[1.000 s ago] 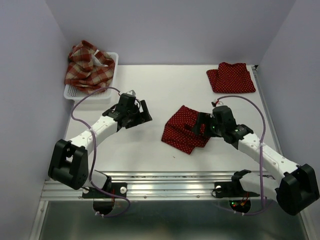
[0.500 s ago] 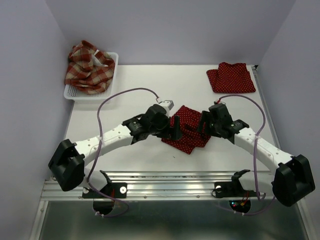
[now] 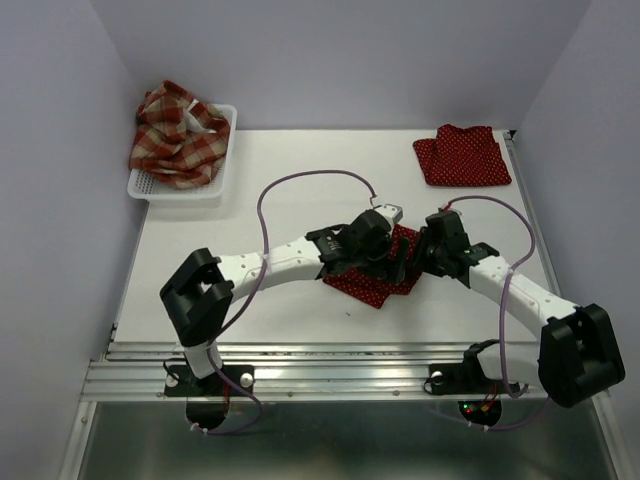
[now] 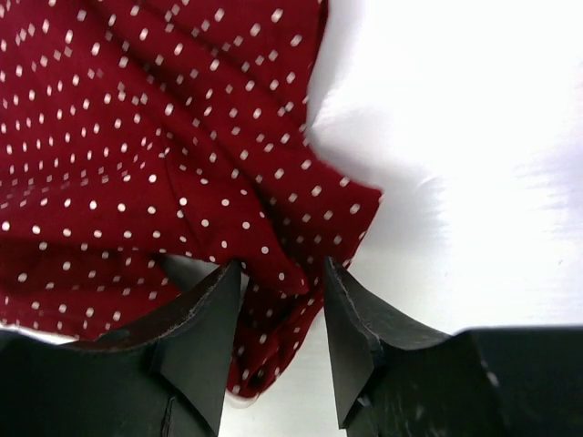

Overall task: Fold and stack the skirts
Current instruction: Fold the skirt

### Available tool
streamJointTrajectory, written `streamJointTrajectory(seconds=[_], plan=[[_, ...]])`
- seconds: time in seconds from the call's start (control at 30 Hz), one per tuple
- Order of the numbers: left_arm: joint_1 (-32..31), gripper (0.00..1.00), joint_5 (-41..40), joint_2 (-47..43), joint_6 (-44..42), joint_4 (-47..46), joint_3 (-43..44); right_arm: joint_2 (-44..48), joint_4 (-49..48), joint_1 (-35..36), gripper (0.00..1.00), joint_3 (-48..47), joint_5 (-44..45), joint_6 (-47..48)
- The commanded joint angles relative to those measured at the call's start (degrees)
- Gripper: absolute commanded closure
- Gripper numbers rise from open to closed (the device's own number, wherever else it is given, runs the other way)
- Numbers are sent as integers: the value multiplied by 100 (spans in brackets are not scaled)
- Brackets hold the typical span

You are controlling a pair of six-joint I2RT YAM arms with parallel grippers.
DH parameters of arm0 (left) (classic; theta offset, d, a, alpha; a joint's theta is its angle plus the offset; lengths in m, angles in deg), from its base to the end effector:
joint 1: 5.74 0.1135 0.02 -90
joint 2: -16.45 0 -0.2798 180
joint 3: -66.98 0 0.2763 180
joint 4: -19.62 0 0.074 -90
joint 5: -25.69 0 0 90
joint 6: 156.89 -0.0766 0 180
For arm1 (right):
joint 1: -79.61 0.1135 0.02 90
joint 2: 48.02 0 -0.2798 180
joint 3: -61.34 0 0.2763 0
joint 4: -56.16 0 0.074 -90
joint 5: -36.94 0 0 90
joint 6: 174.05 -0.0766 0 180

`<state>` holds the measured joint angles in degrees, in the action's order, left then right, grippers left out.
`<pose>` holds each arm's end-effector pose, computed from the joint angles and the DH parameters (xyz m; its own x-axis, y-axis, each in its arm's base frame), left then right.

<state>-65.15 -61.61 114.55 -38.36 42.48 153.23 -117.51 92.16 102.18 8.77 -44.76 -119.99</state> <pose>0.2277 -0.3923 0.2481 -0.6747 0.2038 -0.7094 0.6344 0.6514 -0.4162 0.2597 0.0960 0.1756 -0.7722 0.3080 -0.5557 0.1900 0.9466 0.2606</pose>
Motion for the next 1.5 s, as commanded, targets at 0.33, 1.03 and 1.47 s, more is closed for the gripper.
streamJointTrajectory(seconds=[0.33,1.03,1.47], plan=[[-17,4,-208,797,-59,540,1013,-486,-1317,-516,72,39,-759,571],[-149,8,-314,1809,917,927,2174,-706,-1573,-1070,99,-400,-1752,1028],[-202,7,-1218,2642,1849,2017,3017,-530,-1555,-1123,99,-427,-1901,966]])
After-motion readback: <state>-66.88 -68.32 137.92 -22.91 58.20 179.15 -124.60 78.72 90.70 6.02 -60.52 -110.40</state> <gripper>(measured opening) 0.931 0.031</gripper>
